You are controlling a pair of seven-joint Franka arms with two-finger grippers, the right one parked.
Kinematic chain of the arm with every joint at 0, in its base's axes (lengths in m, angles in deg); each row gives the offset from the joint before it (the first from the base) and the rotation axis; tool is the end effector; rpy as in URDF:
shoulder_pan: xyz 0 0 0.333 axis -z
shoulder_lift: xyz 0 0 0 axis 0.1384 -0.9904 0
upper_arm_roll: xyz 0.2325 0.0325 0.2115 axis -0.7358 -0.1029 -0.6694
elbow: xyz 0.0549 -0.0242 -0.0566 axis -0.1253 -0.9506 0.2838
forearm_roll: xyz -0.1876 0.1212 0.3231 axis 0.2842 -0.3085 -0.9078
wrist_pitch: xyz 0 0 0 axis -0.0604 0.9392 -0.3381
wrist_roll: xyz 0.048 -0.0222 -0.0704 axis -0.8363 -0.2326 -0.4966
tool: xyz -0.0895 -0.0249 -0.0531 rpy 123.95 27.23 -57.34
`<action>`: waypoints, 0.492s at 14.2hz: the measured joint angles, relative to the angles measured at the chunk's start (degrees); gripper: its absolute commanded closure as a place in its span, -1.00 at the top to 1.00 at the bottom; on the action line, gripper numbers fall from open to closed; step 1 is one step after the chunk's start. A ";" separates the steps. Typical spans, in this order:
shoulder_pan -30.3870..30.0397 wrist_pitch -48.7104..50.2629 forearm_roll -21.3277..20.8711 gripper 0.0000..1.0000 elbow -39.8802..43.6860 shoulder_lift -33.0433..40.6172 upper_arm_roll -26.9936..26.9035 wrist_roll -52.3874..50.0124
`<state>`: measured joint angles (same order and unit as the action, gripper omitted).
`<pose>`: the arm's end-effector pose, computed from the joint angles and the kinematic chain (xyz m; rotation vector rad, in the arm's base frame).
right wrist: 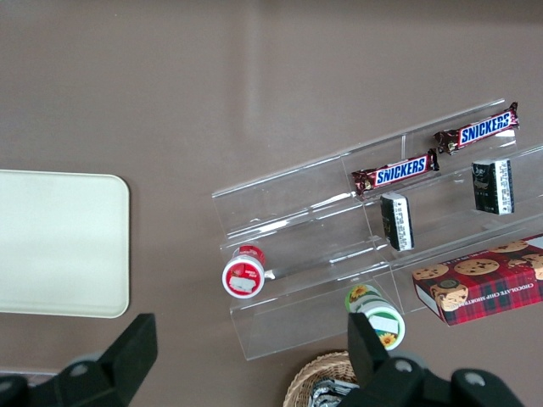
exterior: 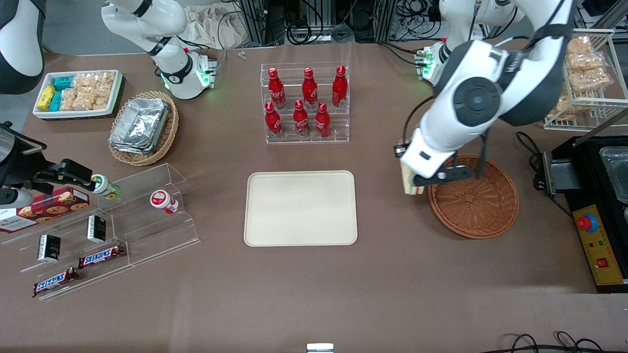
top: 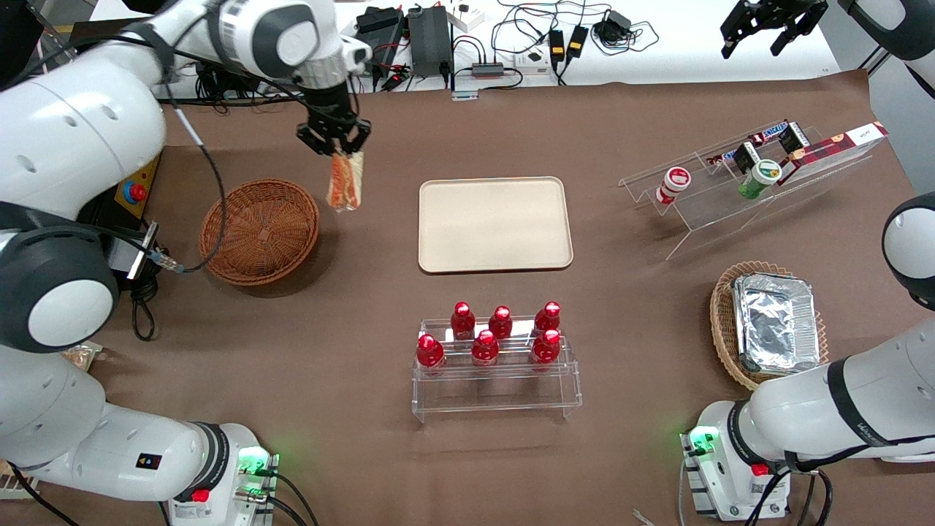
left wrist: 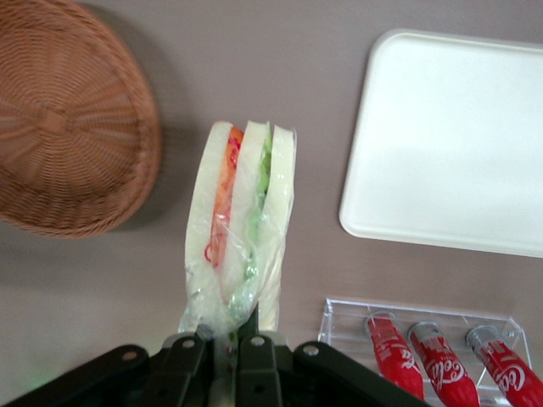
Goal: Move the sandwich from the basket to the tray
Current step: 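Lift the sandwich and carry it over the cream tray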
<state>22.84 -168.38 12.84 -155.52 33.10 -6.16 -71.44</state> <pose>0.5349 -0.3087 0.4758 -3.1062 -0.1477 0.3235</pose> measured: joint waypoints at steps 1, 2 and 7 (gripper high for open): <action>1.89 -2.28 -0.07 -1.00 0.01 -1.53 0.03 -0.81; 3.45 -5.13 -0.13 -1.00 0.02 -3.25 0.04 -1.91; 8.28 -16.64 -2.66 -1.00 0.92 -13.08 0.04 -6.40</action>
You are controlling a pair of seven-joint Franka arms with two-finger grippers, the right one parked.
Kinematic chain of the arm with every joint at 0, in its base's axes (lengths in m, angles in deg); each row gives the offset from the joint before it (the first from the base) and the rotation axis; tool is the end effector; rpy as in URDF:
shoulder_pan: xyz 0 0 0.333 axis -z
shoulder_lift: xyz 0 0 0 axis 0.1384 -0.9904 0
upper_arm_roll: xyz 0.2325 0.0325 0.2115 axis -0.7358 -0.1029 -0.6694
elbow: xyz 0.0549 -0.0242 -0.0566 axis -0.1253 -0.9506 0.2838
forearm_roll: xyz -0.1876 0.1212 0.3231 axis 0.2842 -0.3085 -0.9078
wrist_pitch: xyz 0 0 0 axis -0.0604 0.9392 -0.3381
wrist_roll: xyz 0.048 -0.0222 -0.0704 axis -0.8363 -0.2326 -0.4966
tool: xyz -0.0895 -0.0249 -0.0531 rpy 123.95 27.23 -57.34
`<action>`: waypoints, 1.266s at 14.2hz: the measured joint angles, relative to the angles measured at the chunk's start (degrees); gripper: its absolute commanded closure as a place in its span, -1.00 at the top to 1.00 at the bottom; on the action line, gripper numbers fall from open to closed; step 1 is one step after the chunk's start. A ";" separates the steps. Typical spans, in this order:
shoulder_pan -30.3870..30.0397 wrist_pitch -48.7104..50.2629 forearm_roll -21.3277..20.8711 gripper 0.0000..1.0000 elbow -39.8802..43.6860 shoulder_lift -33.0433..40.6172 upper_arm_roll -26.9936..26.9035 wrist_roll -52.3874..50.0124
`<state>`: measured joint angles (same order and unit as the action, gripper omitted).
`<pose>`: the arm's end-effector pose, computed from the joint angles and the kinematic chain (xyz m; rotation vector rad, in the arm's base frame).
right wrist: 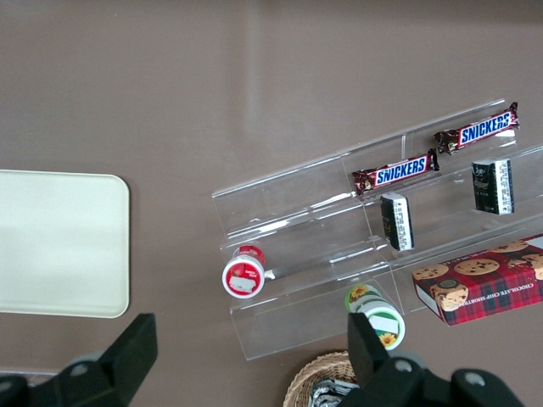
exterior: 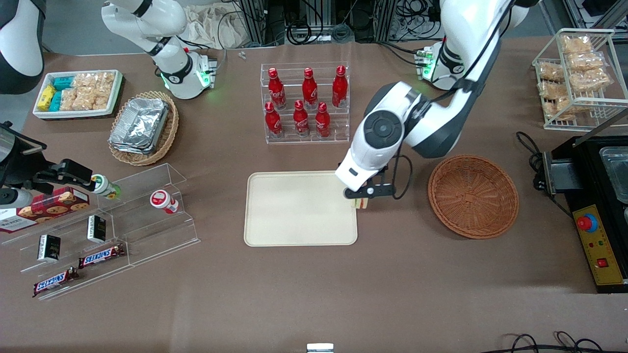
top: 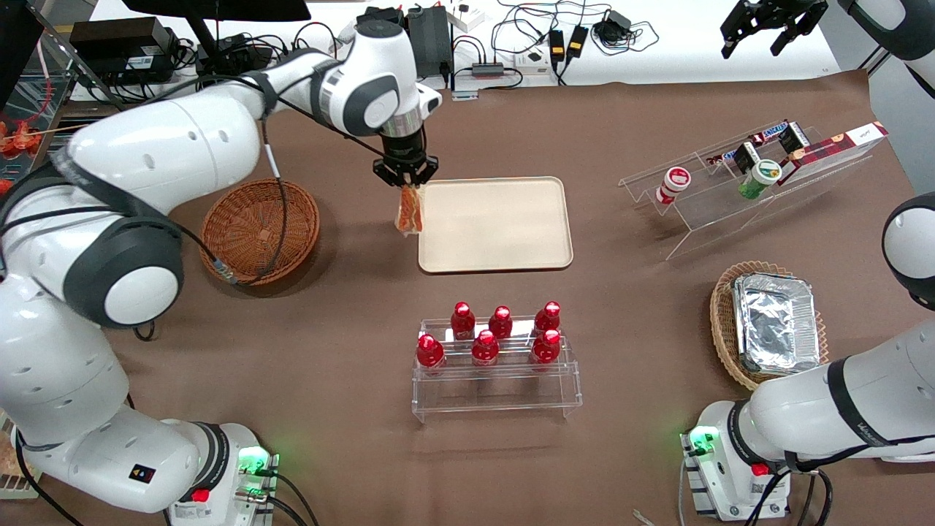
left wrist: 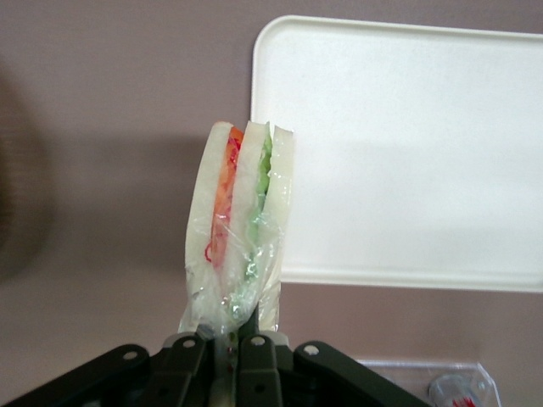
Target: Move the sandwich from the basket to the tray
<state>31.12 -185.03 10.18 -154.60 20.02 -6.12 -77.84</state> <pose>0.5362 -0.4081 0.3605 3.1029 0.1123 -0.2310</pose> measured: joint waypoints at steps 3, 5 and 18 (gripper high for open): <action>0.62 -6.07 -0.60 -1.00 0.48 -3.37 -0.01 -0.26; 1.09 -9.35 -0.66 -1.00 0.51 -5.69 -0.01 -0.46; 1.44 -11.68 -0.83 1.00 2.59 -10.79 -0.30 -3.33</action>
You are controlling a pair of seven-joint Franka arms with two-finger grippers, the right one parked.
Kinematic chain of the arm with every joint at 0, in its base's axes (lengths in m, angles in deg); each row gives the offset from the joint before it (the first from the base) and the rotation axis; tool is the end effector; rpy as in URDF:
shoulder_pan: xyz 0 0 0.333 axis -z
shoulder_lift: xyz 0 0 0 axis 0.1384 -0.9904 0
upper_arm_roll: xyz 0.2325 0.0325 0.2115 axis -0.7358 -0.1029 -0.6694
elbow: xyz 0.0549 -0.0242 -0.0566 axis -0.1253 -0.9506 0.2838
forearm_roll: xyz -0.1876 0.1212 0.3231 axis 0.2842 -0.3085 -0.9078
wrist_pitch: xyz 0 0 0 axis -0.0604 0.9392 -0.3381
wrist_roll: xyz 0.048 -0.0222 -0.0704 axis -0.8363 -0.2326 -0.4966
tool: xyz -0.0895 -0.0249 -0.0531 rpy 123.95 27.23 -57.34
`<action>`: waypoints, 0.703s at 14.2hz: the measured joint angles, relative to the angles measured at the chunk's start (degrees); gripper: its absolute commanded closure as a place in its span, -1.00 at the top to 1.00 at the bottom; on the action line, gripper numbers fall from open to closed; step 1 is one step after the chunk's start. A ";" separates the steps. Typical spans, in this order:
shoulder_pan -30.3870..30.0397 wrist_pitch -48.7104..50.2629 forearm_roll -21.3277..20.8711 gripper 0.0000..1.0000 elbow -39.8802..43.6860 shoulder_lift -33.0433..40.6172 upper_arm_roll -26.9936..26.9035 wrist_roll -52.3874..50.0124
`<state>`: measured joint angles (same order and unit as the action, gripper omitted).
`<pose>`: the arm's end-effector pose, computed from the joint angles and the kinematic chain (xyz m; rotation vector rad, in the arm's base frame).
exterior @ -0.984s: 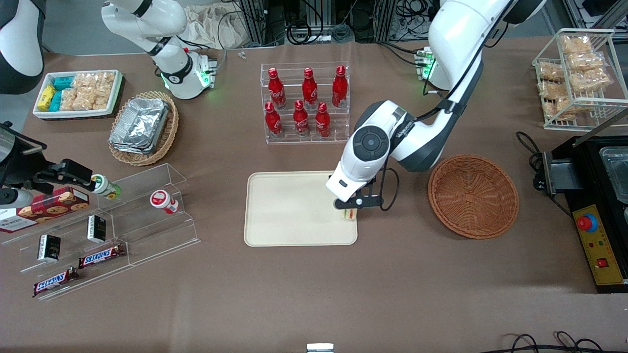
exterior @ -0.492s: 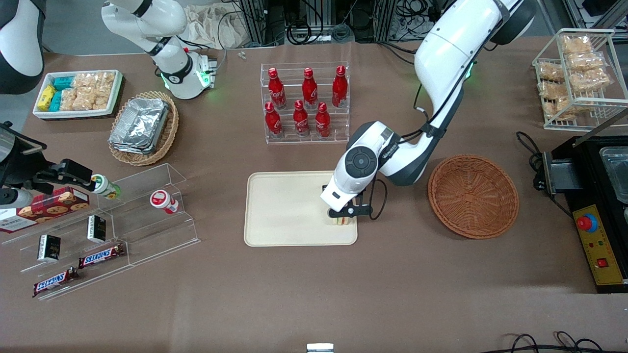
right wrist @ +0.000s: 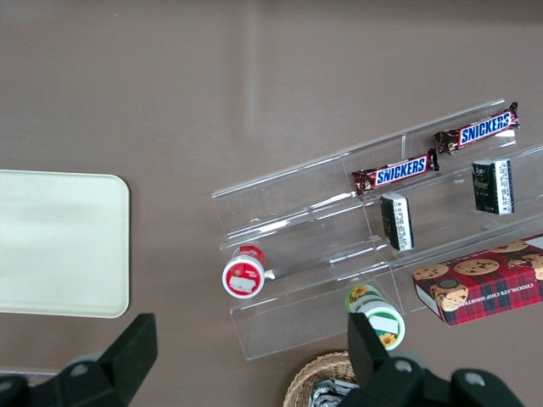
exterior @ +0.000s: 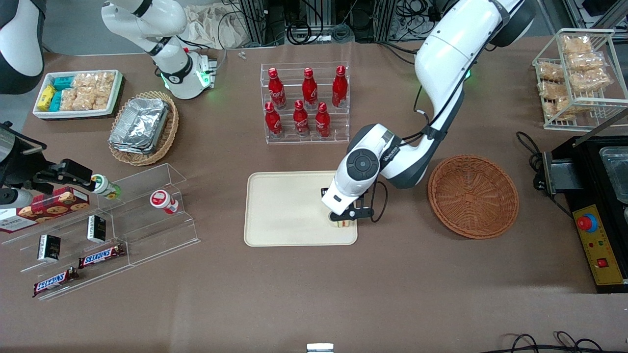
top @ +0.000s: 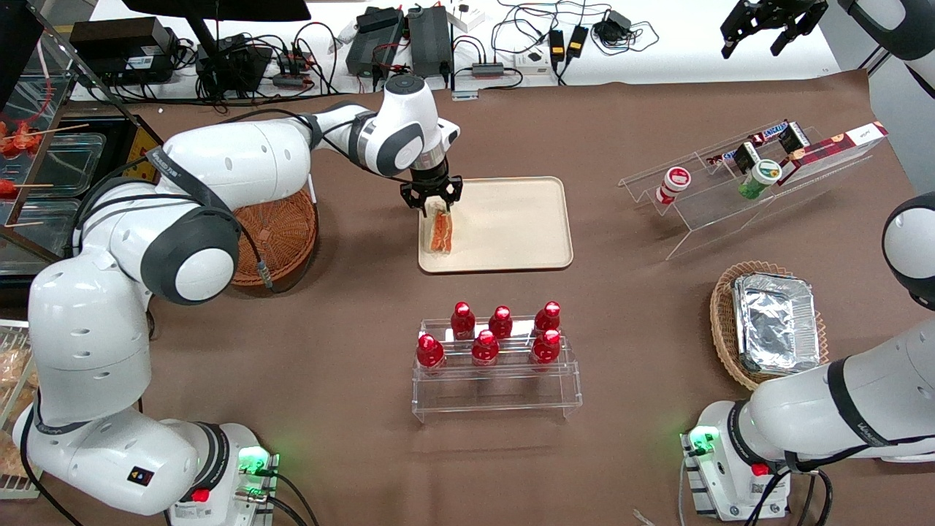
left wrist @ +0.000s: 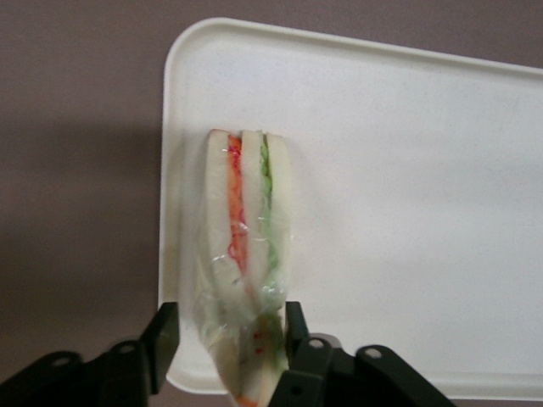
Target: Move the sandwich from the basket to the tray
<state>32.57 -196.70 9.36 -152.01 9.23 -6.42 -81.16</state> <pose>0.5548 -0.4341 0.2702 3.0393 0.1991 -0.1862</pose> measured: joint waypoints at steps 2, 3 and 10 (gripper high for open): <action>-0.01 6.92 -0.10 1.00 1.15 3.67 -0.69 -0.60; 0.02 10.95 -0.24 1.00 1.48 6.47 -1.81 -0.77; -0.23 29.46 -0.54 1.00 1.33 21.85 -14.84 10.64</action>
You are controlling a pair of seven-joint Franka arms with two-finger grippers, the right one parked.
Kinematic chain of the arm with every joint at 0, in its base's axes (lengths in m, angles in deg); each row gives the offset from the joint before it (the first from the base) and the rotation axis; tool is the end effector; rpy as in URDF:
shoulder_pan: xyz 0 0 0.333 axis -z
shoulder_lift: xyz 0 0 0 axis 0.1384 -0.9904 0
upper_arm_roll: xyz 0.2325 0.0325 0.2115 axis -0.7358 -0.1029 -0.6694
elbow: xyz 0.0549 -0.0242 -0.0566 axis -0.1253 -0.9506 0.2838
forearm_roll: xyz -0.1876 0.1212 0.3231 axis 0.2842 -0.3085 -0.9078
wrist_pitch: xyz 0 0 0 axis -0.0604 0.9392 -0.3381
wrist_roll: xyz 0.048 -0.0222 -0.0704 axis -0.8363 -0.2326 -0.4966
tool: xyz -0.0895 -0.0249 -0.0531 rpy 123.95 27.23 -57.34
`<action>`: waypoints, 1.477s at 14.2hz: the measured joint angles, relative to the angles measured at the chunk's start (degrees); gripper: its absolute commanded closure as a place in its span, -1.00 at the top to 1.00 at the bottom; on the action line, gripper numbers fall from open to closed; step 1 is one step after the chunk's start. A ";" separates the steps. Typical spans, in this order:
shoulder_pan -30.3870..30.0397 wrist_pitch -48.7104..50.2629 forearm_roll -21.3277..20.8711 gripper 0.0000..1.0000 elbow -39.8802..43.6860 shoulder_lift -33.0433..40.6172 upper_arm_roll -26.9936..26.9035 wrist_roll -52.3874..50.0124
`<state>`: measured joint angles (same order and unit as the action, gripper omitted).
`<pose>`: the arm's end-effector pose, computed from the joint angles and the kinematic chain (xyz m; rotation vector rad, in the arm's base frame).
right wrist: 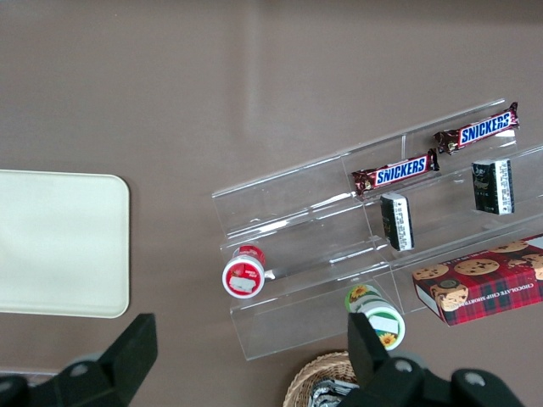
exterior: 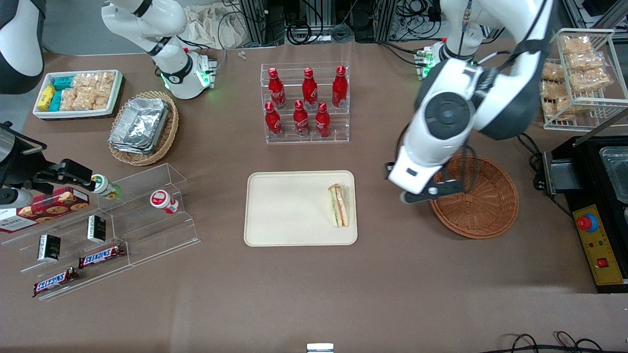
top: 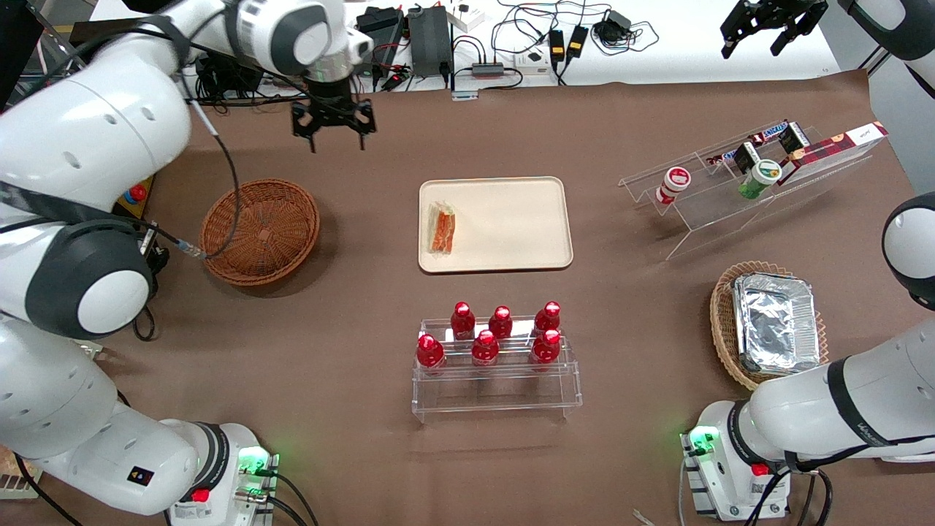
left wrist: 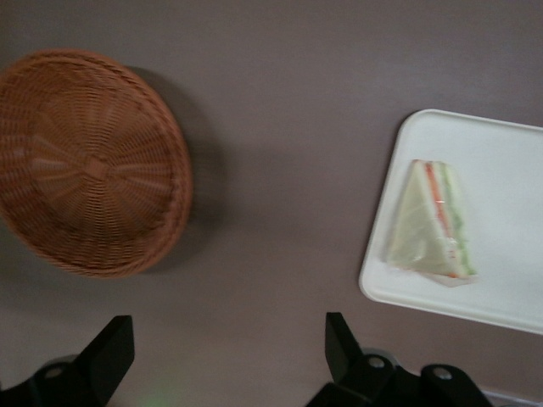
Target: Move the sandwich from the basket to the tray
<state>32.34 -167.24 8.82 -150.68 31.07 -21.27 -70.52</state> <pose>0.5736 -0.2684 0.4852 -3.0148 -0.2471 0.1860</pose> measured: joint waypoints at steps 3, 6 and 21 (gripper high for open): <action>-0.02 3.57 -0.03 1.00 -0.06 2.68 -6.36 11.29; -0.12 4.82 0.04 1.00 -0.09 5.09 -14.12 24.13; -0.09 6.24 0.05 1.00 -0.42 6.37 -19.99 27.71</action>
<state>32.25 -161.00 8.86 -151.10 37.45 -41.25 -42.81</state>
